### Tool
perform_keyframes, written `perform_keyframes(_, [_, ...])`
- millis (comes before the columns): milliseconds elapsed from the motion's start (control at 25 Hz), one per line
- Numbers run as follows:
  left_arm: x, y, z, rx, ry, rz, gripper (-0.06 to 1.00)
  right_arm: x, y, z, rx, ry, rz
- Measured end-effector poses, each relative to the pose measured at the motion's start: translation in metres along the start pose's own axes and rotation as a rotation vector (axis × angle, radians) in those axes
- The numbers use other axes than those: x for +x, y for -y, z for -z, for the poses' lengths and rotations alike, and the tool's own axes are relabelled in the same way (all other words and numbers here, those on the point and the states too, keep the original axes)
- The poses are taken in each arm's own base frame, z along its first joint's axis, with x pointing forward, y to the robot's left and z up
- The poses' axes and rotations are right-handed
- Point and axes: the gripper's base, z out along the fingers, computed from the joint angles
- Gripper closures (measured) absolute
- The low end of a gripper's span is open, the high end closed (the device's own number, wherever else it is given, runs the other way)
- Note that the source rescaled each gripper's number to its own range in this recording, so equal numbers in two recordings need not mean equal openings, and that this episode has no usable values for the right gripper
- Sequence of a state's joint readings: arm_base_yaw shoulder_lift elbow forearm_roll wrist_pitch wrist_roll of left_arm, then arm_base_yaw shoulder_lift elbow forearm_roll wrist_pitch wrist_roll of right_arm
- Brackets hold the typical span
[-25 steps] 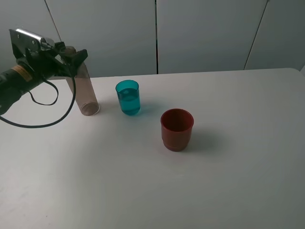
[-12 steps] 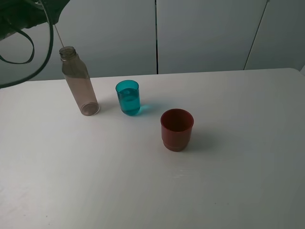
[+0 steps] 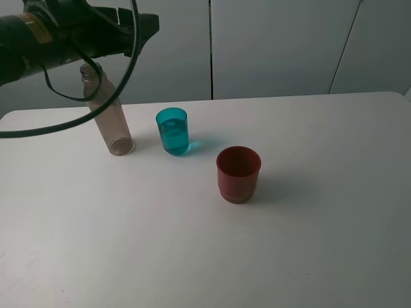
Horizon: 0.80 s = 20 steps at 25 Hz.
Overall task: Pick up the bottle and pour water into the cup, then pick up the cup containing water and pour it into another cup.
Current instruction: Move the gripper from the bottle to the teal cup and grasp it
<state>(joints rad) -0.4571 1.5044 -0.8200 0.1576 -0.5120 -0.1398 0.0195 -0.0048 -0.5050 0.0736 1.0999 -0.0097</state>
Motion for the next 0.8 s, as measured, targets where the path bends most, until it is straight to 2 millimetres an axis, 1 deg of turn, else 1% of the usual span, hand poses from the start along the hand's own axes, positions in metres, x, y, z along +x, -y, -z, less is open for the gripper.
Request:
perform_keyframes(80, [0.009,0.011,-0.005,-0.01,-0.028,-0.015,-0.01,0.0,0.0,0.0,0.0,0.0,0.0])
perform_keyframes(160, [0.024,0.015,-0.009,-0.035,-0.061,-0.008,-0.01,0.0,0.0,0.0,0.0,0.0,0.0])
perform_keyframes(280, [0.057,0.014,-0.011,-0.071,-0.095,0.003,-0.01,0.0,0.0,0.0,0.0,0.0,0.0])
perform_keyframes(440, [0.096,0.012,-0.014,-0.086,-0.18,-0.007,-0.01,0.0,0.0,0.0,0.0,0.0,0.0])
perform_keyframes(560, [0.117,0.011,-0.02,-0.091,-0.205,-0.017,-0.01,0.0,0.0,0.0,0.0,0.0,0.0])
perform_keyframes(800, [0.151,0.01,-0.028,-0.095,-0.219,-0.038,-0.02,0.0,0.0,0.0,0.0,0.0,0.0])
